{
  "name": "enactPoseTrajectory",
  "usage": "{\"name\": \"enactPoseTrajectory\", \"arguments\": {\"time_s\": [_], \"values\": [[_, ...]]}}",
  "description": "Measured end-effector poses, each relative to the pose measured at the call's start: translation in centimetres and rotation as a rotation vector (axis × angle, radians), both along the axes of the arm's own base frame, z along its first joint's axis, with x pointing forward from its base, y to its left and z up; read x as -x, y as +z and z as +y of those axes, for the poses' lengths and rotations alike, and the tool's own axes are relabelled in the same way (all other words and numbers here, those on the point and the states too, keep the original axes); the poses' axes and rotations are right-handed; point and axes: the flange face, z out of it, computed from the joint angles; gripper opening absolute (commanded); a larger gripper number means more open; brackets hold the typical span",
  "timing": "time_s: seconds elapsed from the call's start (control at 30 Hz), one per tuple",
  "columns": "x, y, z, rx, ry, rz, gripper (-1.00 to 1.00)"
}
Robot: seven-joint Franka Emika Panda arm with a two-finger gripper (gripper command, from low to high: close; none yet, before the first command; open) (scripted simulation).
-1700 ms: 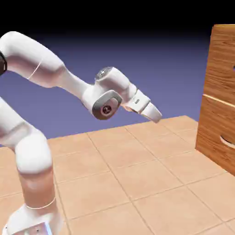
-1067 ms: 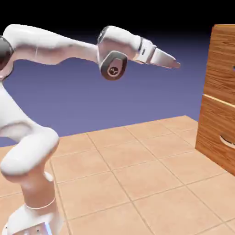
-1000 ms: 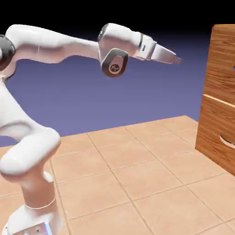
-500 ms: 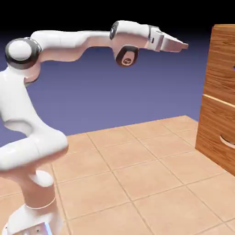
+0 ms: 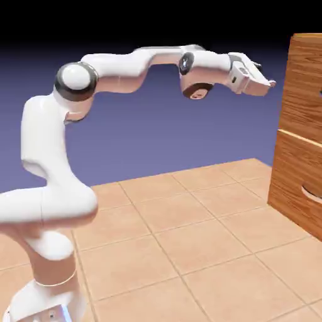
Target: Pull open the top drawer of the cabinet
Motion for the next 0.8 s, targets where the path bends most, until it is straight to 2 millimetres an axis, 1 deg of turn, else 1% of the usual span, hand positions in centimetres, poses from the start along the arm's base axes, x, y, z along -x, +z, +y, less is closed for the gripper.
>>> {"name": "enactPoseTrajectory", "arguments": {"time_s": [0.23, 0.47, 0.63, 0.8], "values": [[-4.1, -3.7, -1.4, -0.215, 0.004, -0.008, 0.0], [-7.5, -6.5, -3.9, -0.471, -0.005, -0.031, 0.0], [-9.4, -7.5, -6.3, -0.674, -0.017, -0.065, 0.0], [-10.7, -7.3, -9.2, -0.889, -0.03, -0.116, 0.0]]}}
